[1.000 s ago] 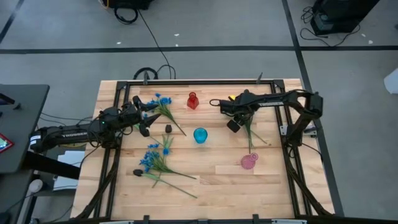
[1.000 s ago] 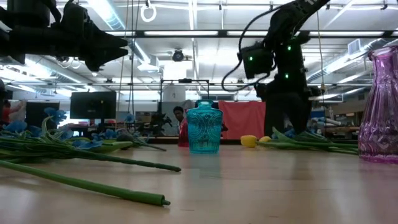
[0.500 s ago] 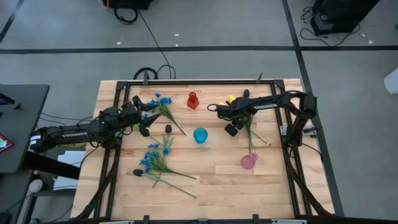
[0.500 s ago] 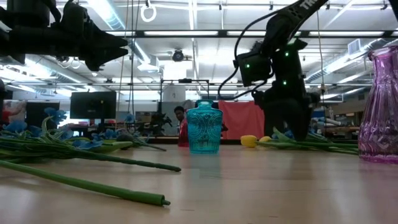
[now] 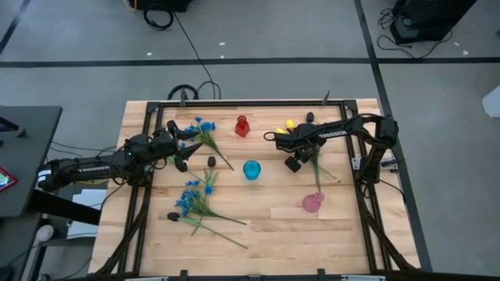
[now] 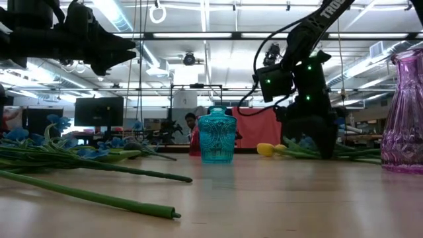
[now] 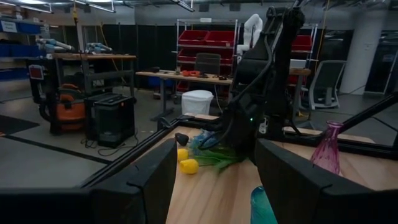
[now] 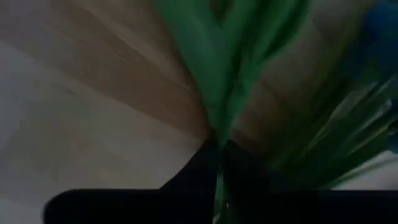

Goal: Sort flowers into vase by color
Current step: Put the yellow flower into the blue vase

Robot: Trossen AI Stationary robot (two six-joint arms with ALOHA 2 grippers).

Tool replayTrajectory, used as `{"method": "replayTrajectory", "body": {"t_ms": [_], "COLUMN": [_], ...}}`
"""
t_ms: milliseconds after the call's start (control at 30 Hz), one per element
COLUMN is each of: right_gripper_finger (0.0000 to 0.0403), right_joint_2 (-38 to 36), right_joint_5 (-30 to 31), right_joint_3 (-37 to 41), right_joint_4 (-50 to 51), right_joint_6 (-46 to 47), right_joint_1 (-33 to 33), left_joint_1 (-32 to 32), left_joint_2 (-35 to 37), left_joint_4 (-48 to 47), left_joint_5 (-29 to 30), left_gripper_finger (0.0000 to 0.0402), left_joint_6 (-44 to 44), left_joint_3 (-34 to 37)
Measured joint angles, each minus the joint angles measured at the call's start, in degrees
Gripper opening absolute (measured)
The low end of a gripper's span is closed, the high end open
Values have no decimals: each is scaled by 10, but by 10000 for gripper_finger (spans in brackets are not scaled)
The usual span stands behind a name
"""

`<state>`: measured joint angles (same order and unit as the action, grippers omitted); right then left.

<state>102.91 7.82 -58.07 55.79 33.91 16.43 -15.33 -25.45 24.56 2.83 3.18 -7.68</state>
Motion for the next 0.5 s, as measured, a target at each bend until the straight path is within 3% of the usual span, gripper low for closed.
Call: {"method": "replayTrajectory", "body": {"t_ms": [133,500], "right_gripper_finger": [9,16], "right_joint_2": [-11,-100], "right_joint_5": [0,19], "right_joint_3": [1,1], "right_joint_4": [-1,0], "right_joint_6": [0,-7], "right_joint_1": [-1,0], "left_joint_1": [0,0], "left_joint_2": [0,0], "left_joint_4": [0,0], "left_joint_5": [-1,-1], "left_gripper_finger": [223,223], "left_joint_6": [0,0], "left_joint_3": [0,0]}}
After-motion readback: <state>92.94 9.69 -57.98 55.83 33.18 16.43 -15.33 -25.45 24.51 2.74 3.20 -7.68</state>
